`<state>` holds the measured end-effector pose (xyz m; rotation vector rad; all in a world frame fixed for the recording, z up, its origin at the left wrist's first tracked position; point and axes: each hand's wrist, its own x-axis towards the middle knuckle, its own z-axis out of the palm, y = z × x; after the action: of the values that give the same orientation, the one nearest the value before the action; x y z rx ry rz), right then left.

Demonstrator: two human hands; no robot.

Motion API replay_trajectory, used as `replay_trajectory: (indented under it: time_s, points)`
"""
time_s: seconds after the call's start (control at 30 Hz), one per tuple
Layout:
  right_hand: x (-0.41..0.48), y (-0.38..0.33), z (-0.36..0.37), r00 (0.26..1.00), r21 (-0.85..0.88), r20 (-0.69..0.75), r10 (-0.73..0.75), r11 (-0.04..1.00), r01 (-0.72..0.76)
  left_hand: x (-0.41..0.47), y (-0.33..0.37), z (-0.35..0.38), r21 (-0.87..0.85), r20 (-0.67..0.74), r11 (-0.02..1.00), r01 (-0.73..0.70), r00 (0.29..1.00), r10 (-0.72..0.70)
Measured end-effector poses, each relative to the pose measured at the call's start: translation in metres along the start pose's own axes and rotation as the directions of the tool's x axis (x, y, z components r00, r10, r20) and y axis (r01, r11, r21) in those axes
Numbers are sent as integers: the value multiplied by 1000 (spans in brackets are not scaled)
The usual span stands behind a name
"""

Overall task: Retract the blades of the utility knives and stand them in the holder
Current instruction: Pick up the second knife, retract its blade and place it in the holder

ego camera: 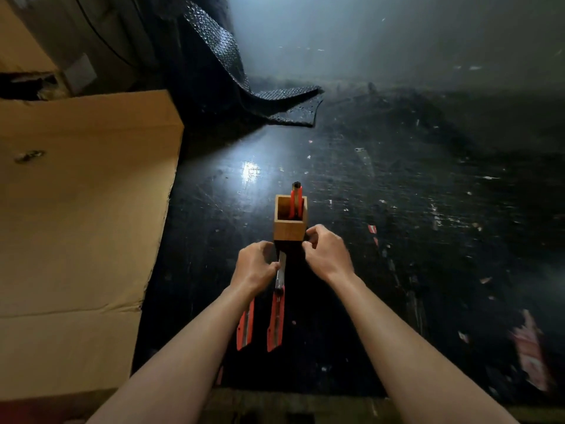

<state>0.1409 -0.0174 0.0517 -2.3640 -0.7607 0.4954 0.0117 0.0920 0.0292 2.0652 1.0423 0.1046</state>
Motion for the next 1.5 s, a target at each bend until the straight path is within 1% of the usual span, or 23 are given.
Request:
replay_trajectory:
  time_s: [0.1, 0.2, 0.27, 0.33, 0.43, 0.57, 0.63, 0.8, 0.93, 1.1, 1.27, 1.37, 1.5]
  points:
    - [-26, 14, 25, 988, -17, 133, 77, 997, -76, -14, -16, 12, 2, 98, 998, 67, 993, -67]
    - [-47, 28, 48, 950, -16, 278, 143, 989, -145, -29, -28, 23, -27, 172, 993, 115, 979, -109]
    - [-63, 35, 62, 922, 9, 340, 187, 979, -202, -40, -34, 32, -28, 187, 991, 134, 974, -127]
    - [-76, 41, 73, 919, 34, 351, 177, 979, -202, -49, -39, 40, -56, 165, 986, 158, 975, -147]
    - [-93, 45, 83, 936, 117, 317, 150, 974, -196, -58, -41, 46, -118, 127, 972, 203, 974, -188]
    - [-102, 49, 80, 944, 239, 289, 156, 944, -229, -65, -42, 49, -215, 119, 944, 251, 966, -230]
    - [-103, 50, 72, 948, 301, 285, 145, 925, -232, -67, -40, 45, -260, 130, 933, 249, 966, -222]
    - [-93, 30, 38, 974, 429, 220, 55, 891, -148, -65, -23, 15, -428, 178, 884, 188, 977, -121]
    - [-75, 2, 4, 986, 516, 161, -40, 855, -50, -56, 5, -17, -568, 139, 814, 124, 989, -53]
    - [-54, -44, -48, 990, 598, 27, -140, 796, 96, -40, 61, -67, -681, 113, 730, 62, 993, 21]
    - [-37, -90, -100, 969, 640, -74, -235, 734, 227, -38, 115, -119, -726, 91, 686, -38, 984, 151]
    - [-31, -115, -125, 941, 598, -153, -301, 730, 331, -37, 138, -144, -735, 36, 667, -117, 977, 211]
    - [-22, -139, -152, 918, 549, -222, -328, 736, 396, -36, 162, -171, -733, -27, 641, -227, 951, 307]
